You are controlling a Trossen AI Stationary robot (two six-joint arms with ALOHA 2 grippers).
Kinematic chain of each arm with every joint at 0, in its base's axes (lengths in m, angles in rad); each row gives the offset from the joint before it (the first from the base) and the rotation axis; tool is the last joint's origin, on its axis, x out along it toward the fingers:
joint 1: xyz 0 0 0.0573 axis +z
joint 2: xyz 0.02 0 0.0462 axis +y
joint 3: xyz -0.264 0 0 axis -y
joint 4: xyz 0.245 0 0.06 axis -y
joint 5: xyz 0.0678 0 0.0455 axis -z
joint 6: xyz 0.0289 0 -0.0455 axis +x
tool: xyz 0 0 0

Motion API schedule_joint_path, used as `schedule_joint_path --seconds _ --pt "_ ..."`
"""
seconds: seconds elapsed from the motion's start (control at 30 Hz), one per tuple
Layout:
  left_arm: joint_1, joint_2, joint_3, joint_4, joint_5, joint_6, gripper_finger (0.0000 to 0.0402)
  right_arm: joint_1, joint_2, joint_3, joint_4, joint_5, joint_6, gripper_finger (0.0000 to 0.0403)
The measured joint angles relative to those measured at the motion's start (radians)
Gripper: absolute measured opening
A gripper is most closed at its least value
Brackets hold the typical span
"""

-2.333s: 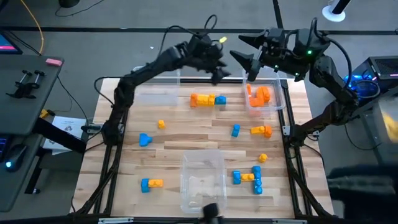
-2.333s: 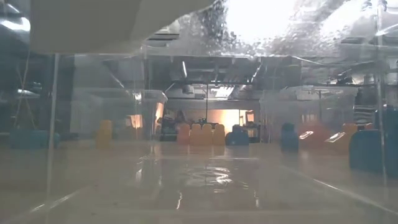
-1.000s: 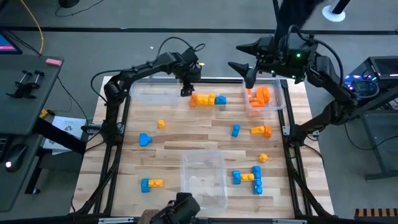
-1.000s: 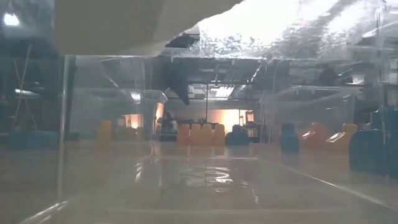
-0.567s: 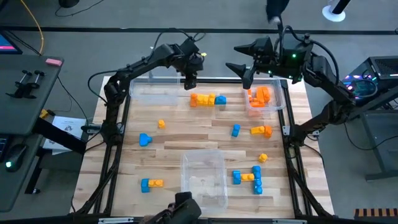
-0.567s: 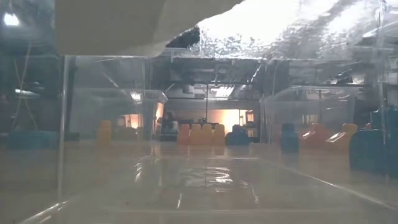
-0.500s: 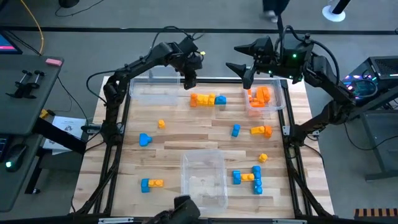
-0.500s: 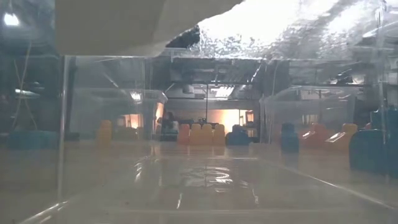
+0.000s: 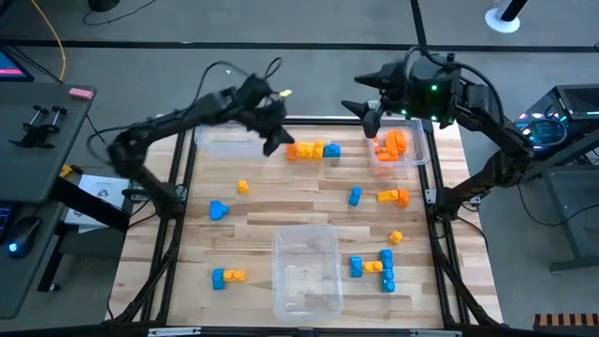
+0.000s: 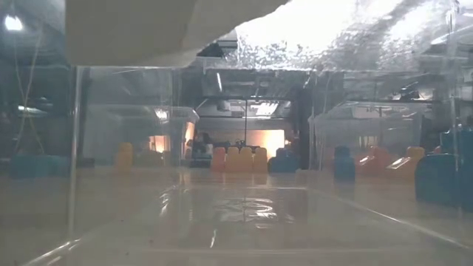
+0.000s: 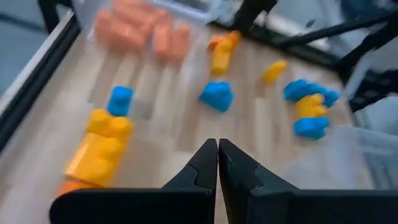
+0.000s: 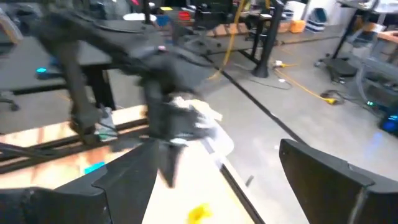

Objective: Sort blocks
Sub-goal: Put the orange game piece into the top right transparent bin

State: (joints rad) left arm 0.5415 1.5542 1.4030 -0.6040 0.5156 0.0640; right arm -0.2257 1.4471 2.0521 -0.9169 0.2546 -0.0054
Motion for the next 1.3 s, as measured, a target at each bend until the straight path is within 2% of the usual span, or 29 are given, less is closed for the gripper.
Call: schedule_joint_path --seconds 0.13,0.2,0.3,0.43,0.47,0.6,0.77,0.87,0.93,1.0,1.13,1.3 --pt "-0.028 -0.193 -0.195 0.178 -0.03 -0.128 0.0001 -0.039 0.02 0.0 -0.062 -0.008 0.042 0.033" --pt "-0.04 -0.271 -0.258 0.272 -0.06 -0.163 0.0001 -0.074 0.043 0.0 -0.168 -0.074 0.122 0.033" --pt "-0.045 -0.342 -0.298 0.353 -0.112 -0.163 0.0001 -0.097 0.091 -0.017 -0.388 -0.213 0.231 0.033" --pt "-0.024 -0.373 -0.302 0.429 -0.148 -0.151 0.0001 -0.054 0.122 -0.14 -0.669 -0.25 0.346 0.033" --pt "-0.018 -0.375 -0.302 0.451 -0.146 -0.15 0.0 -0.039 0.111 -0.203 -0.656 -0.264 0.383 0.033" --pt "-0.002 -0.375 -0.302 0.468 -0.136 -0.14 0.0 0.02 0.0 -0.515 -0.561 -0.45 0.585 0.033" --pt "0.002 -0.375 -0.302 0.45 -0.118 -0.09 0.0 0.086 -0.123 -0.873 -0.52 -0.474 0.854 0.033" --pt "0.002 -0.375 -0.302 0.449 -0.104 -0.079 0.0 0.085 -0.198 -1.022 -0.481 -0.462 1.035 0.033" --pt "0.002 -0.375 -0.302 0.449 -0.1 -0.079 0.0 0.085 -0.222 -1.089 -0.445 -0.432 1.096 0.033" --pt "0.002 -0.375 -0.302 0.448 -0.099 -0.078 0.0 0.083 -0.232 -1.134 -0.451 -0.394 1.101 0.033" --pt "0.003 -0.375 -0.302 0.449 -0.099 -0.06 0.0 0.081 -0.214 -1.194 -0.431 -0.325 1.012 0.033" --pt "0.003 -0.375 -0.302 0.45 -0.099 -0.066 0.0 0.082 -0.175 -1.256 -0.395 -0.313 0.928 0.0329"
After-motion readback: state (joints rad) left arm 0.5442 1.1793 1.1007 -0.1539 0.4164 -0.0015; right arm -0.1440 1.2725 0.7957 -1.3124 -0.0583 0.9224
